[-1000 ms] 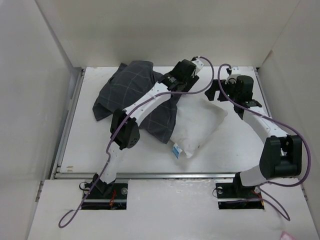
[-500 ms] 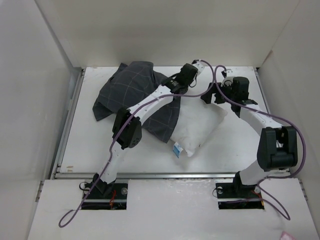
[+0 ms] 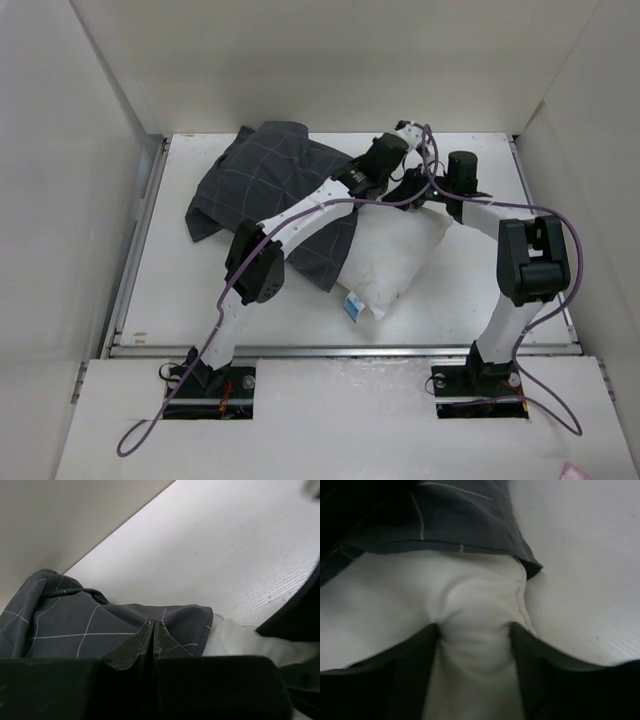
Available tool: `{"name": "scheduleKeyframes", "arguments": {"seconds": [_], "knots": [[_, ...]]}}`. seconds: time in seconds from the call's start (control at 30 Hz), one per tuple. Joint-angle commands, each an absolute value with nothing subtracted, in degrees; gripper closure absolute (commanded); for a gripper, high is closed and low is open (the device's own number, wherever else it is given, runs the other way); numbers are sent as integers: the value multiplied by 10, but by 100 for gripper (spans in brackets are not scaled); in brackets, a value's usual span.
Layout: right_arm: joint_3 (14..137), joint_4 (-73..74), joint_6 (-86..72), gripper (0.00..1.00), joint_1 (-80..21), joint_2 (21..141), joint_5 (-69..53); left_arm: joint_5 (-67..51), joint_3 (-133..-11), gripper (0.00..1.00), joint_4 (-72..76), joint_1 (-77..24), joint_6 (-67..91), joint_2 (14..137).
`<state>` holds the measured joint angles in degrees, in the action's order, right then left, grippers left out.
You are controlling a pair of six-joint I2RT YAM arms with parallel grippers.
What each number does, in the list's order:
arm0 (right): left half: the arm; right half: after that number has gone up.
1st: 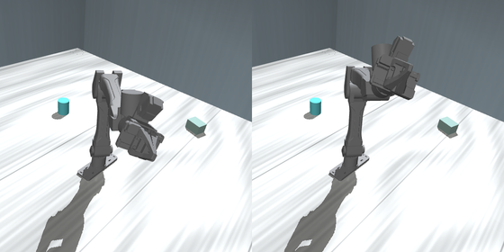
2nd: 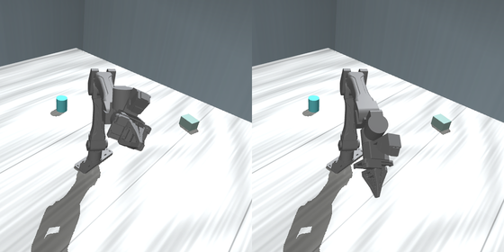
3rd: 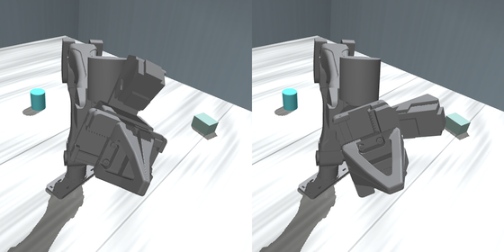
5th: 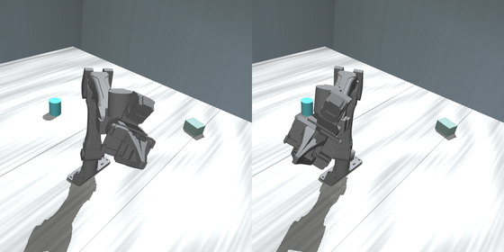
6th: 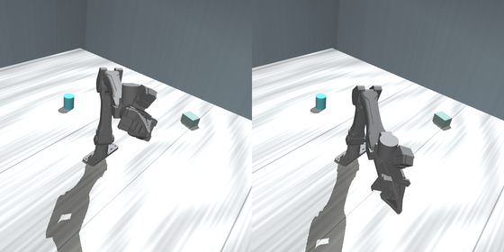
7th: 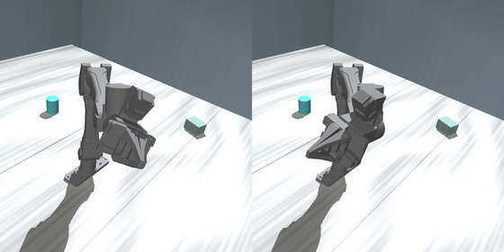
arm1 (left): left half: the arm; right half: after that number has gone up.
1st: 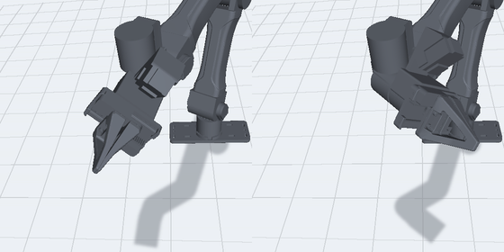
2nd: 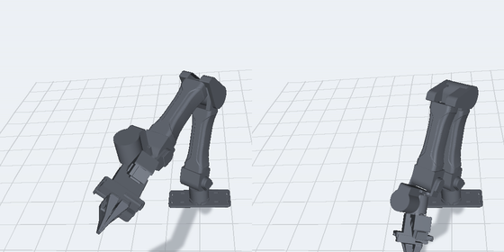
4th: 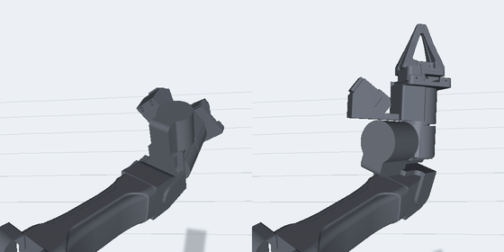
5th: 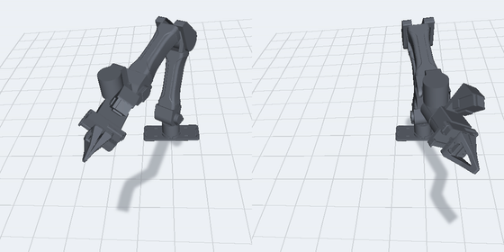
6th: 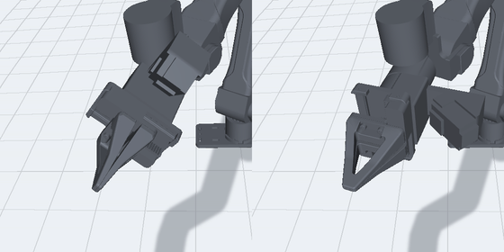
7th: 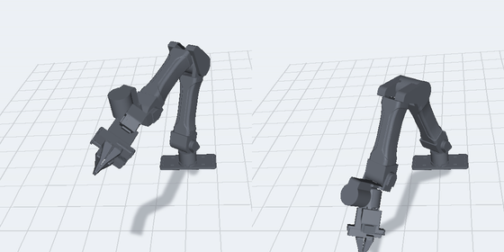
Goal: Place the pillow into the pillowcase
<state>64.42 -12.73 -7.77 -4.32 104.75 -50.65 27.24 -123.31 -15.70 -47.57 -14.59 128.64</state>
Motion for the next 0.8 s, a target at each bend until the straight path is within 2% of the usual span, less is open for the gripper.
{"name": "scheduleKeyframes", "arguments": {"seconds": [0.0,0.07,0.1,0.37,0.63,0.77], "knots": [[681,-107,-36,47,-80,1065,-583,303,-1228,100,-123,-492,-143,1204],[687,-92,-22,75,-85,1071,-576,291,-1212,100,-134,-497,-127,1186],[687,-92,-22,100,-85,1064,-564,291,-1207,100,-134,-497,-116,1180],[637,-163,-82,100,-85,910,-469,245,-1186,100,-128,-497,-91,1118],[592,-289,-167,100,-85,741,-393,116,-1180,100,-128,-509,-68,1037],[571,-289,-170,100,-98,681,-377,45,-1162,100,-109,-514,-48,1001]]}}
